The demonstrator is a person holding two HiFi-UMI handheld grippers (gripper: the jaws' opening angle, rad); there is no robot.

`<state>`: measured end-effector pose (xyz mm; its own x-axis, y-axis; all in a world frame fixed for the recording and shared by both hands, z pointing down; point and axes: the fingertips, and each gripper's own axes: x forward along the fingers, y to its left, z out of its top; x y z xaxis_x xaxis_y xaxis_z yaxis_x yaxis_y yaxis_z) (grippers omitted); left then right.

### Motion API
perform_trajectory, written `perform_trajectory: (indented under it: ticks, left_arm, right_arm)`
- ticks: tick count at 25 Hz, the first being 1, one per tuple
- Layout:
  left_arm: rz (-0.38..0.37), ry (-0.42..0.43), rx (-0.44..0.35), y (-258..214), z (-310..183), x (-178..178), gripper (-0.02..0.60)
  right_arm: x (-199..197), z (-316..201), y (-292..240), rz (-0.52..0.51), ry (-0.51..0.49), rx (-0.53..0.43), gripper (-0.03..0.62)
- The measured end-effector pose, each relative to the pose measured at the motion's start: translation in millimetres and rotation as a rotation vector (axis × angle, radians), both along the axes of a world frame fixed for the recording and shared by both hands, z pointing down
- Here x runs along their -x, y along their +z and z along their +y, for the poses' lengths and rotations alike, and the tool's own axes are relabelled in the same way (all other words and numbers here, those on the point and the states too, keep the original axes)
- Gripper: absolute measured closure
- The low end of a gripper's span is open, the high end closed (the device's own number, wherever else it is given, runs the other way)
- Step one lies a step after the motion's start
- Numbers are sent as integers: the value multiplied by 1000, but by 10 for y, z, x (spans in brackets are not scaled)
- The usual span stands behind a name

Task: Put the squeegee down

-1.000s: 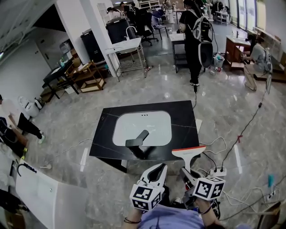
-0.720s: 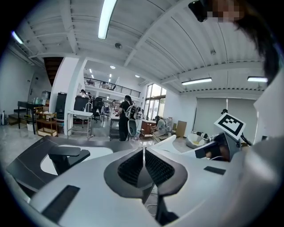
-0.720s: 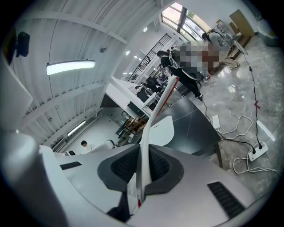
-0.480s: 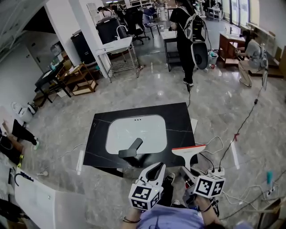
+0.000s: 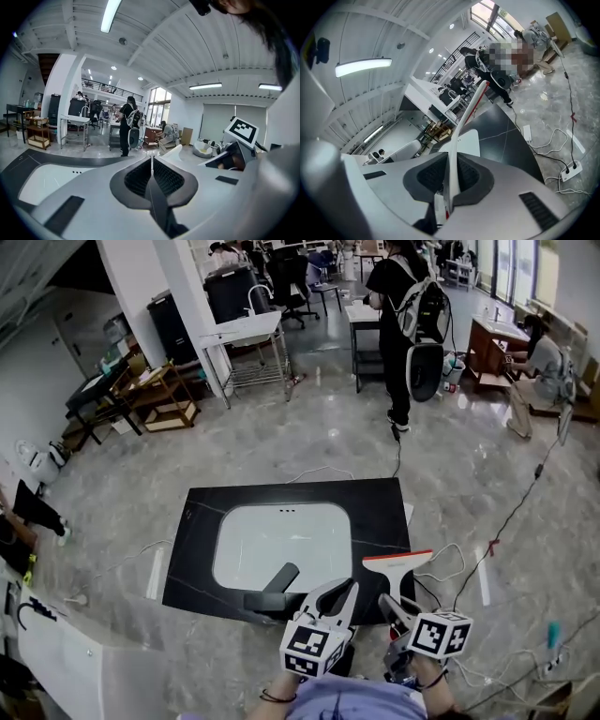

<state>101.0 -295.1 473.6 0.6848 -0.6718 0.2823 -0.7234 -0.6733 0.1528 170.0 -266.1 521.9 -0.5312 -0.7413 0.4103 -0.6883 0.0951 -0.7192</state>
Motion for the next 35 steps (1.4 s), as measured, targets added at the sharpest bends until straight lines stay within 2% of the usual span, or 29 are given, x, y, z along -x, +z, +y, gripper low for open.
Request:
perform_trajectory:
  ticks: [9,16,20,24,35]
  left_arm:
    - [11,13,15,89,-608,-119,555]
    - [12,57,28,157,-868,-204,555]
    - [6,66,39,198,-980,-191,555]
    - [-3,58,57,295,-1106,-115,555]
    - [-16,33,89,470,-1336,28,555]
  right_arm:
    - [-282,-824,212,-3,10,37,553]
    - [-273,-1499,462,12,-44,66,553]
    - [-165,-1867,687,-44,-88,100,553]
    - [-129,-2255,922,-127,-76,137,553]
    - [-126,-2769,1467,-127,-70,244,553]
